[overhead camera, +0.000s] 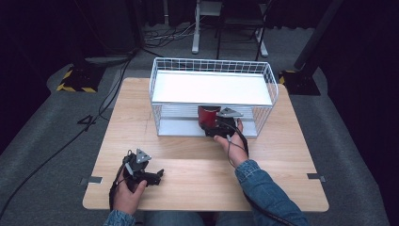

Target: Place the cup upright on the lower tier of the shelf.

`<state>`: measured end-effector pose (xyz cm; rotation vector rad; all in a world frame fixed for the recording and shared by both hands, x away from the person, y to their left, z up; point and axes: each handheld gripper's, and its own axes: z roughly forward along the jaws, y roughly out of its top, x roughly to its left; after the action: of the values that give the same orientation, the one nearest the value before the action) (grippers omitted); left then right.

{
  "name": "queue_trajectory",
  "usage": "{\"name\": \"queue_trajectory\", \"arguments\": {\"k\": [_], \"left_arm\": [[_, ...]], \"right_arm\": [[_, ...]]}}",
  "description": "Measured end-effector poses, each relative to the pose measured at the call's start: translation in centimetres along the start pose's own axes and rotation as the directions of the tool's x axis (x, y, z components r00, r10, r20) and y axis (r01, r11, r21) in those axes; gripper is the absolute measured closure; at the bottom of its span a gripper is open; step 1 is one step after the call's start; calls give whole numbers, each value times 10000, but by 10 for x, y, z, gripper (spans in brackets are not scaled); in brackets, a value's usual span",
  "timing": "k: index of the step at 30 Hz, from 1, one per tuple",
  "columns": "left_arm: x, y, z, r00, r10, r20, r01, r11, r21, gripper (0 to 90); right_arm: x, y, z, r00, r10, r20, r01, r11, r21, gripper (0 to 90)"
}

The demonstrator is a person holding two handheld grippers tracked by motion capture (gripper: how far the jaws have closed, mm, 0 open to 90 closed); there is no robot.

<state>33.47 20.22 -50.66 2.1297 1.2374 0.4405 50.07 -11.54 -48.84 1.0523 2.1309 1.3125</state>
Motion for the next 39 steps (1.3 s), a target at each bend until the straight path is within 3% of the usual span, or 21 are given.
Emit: {"name": "queue_trajectory", "arguments": {"k": [10, 23, 33, 39], "left_arm": [[0, 0, 0, 10000, -1, -7, 1, 10000, 1, 1], [-1, -1, 0, 10000, -39, -39, 39, 10000, -41, 2], [-3, -4, -3, 10000, -2, -15, 2, 10000, -26, 2], [-2, -5, -4, 10000, 19, 67, -19, 10000, -39, 2]], "right_arm": [[-1, -6, -31, 9996, 45, -296, -42, 9999, 95, 158], [3, -2, -87, 9956, -386, -853, 363, 9990, -279, 158], [-7, -1, -132, 9936, -469, -1029, 409, 9974, -588, 157], [-22, -7, -160, 9964, -356, -769, 310, 9976, -614, 157]]}}
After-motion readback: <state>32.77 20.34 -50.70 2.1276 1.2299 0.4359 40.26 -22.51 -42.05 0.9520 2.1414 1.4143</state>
